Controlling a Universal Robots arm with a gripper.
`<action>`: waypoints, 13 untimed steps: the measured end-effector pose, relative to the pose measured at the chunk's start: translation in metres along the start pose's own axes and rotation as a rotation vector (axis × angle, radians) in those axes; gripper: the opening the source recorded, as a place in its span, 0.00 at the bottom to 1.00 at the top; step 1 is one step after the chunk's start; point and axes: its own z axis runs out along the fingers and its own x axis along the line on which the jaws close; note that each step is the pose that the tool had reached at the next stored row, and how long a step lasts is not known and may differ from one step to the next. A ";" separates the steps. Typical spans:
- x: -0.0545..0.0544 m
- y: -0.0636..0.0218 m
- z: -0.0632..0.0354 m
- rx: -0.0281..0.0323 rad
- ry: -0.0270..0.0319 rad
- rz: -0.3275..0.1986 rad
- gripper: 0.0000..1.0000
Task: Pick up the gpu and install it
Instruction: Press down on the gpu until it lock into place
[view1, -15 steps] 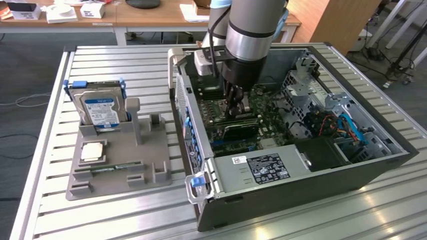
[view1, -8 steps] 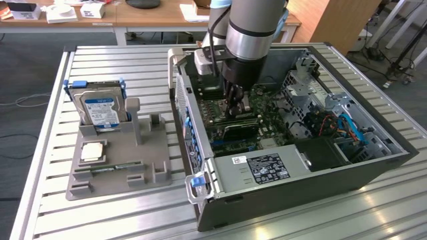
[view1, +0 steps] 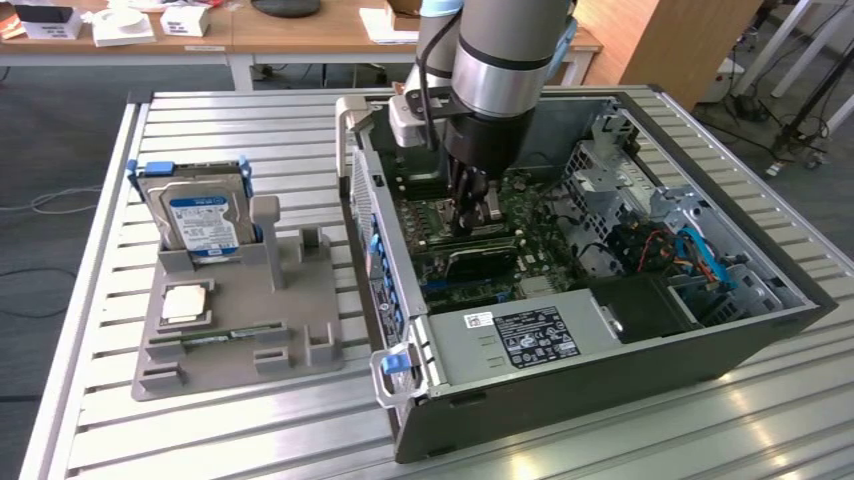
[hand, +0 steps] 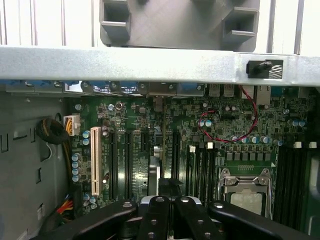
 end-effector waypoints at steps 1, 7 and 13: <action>0.000 0.0000 0.0000 0.0000 0.0000 0.000 0.11; 0.000 -0.0001 -0.0001 0.0000 0.0000 0.000 0.11; 0.000 -0.0071 0.0002 0.0000 0.0000 0.000 0.11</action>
